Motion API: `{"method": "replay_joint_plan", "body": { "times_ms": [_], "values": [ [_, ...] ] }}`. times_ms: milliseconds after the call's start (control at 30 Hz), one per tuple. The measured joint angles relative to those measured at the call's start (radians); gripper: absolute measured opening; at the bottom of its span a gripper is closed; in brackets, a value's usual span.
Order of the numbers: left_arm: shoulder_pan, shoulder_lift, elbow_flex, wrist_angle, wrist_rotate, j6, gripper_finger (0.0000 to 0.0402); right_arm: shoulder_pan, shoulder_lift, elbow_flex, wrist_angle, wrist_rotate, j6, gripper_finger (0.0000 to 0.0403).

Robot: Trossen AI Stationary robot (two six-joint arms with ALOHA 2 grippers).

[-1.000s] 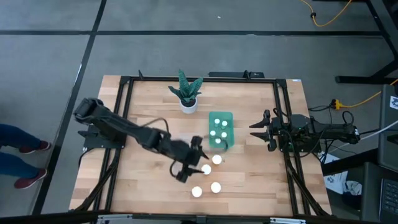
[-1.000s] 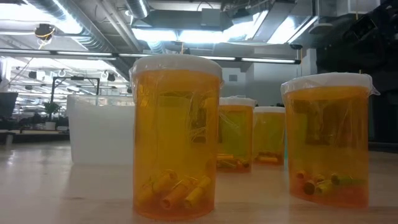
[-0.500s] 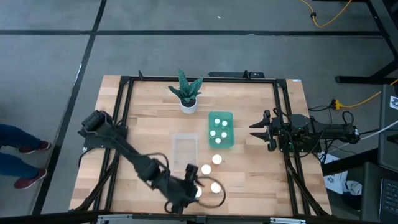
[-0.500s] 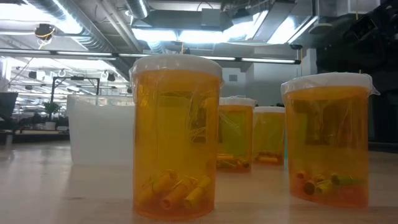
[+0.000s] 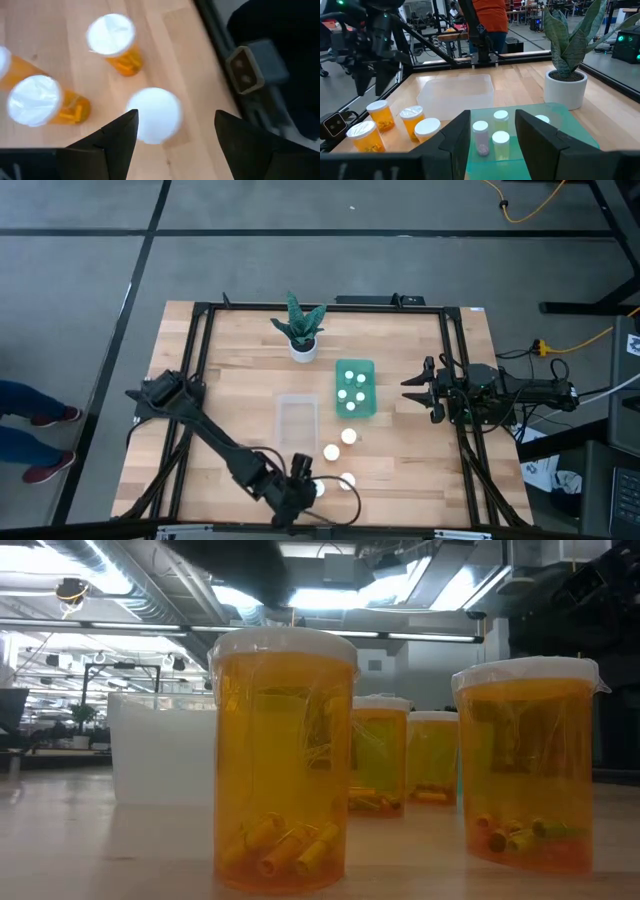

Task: Pick and place medicine bottles into bin by pill shape (circle, oval)
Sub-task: Put the large orange pill bottle into the transparent bin

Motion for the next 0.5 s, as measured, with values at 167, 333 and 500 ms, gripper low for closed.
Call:
{"method": "replay_joint_plan", "body": {
  "times_ms": [167,333,500],
  "values": [
    [0.047,0.001,0.0,0.003,0.038,-0.001,0.0254,0.0,0.0,0.0,0.0,0.0,0.0,0.0156],
    [0.068,0.001,0.0,0.006,0.105,-0.001,0.0254,0.0,0.0,0.0,0.0,0.0,0.0,0.0156],
    [0.068,0.001,0.0,0.026,0.104,0.009,0.0254,0.0,0.0,0.0,0.0,0.0,0.0,0.0156]
  ]
}}
